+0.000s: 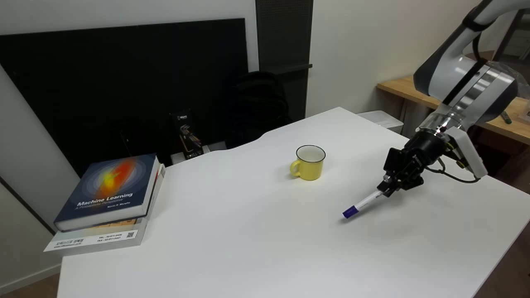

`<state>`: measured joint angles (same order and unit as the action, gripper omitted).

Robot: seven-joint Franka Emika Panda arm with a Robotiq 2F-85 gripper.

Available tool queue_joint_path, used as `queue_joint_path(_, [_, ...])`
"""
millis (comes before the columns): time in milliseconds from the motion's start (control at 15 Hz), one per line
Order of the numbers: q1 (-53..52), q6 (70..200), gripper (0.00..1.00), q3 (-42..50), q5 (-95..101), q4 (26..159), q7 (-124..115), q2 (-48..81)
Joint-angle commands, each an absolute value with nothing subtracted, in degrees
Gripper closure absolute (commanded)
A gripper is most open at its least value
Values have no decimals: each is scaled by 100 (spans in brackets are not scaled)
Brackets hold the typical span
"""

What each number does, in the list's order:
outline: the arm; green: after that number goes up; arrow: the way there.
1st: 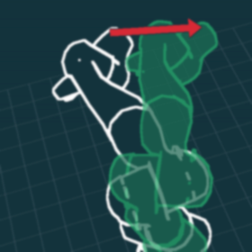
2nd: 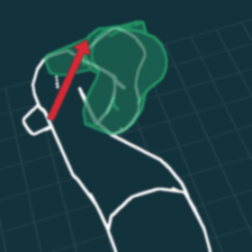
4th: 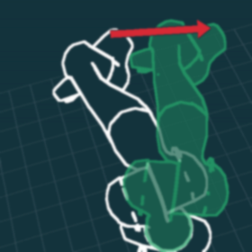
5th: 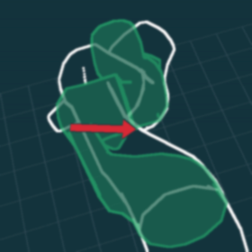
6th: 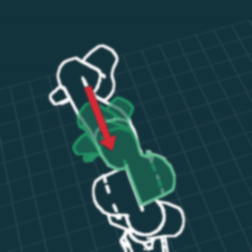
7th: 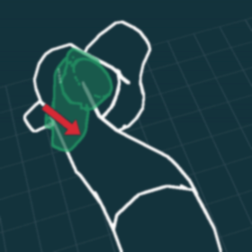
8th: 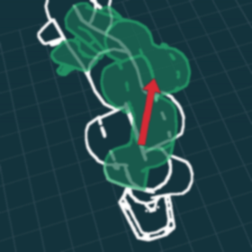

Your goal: Remove the pen from the cup and place it on the table

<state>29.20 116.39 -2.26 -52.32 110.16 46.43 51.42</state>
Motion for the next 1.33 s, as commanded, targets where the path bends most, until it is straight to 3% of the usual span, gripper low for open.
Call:
queue_joint_path(0, [2803, 11114, 96, 4, -5346, 10366, 4465, 5687])
queue_joint_path(400, [2752, 10921, 96, 154, -5379, 9962, 4377, 6123])
queue_joint_path(467, [2719, 10953, 57, 175, -5360, 9934, 4361, 6150])
queue_joint_path(600, [2679, 10980, 50, 205, -5341, 9872, 4345, 6187])
queue_joint_path(1067, [2402, 11141, 3, 293, -5195, 9886, 4289, 5973])
queue_joint_path(1267, [2063, 11440, 0, 331, -5024, 10086, 4357, 5545])
